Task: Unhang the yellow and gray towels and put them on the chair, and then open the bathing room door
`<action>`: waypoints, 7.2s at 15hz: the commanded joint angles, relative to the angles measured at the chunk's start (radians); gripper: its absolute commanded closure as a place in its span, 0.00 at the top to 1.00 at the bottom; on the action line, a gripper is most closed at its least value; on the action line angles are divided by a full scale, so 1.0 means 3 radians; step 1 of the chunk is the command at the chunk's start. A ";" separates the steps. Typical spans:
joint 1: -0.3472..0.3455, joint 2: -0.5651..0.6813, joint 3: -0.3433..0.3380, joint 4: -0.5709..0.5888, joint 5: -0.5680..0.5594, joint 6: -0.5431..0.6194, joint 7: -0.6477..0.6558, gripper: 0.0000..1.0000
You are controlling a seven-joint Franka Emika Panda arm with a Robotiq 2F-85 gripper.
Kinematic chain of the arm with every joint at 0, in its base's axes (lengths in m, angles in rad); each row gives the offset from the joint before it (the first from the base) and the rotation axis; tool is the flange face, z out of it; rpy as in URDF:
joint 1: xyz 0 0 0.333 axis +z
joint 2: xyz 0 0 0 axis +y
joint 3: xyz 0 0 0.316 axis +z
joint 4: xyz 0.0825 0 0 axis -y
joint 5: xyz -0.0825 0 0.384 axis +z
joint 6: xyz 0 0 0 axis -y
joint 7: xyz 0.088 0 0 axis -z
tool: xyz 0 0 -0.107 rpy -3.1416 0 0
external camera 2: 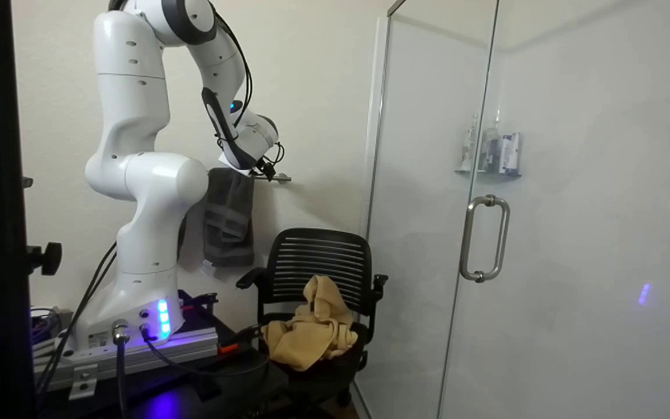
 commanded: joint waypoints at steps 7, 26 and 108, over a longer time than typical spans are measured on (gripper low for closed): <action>0.0578 0.0993 0.0343 0.0573 0.0143 0.0289 0.0241 1.00; 0.0618 0.1189 0.0669 0.0701 -0.0032 -0.1319 -0.0214 0.46; 0.4177 -0.0673 -0.3598 0.0178 -0.0758 -0.3690 0.1266 0.93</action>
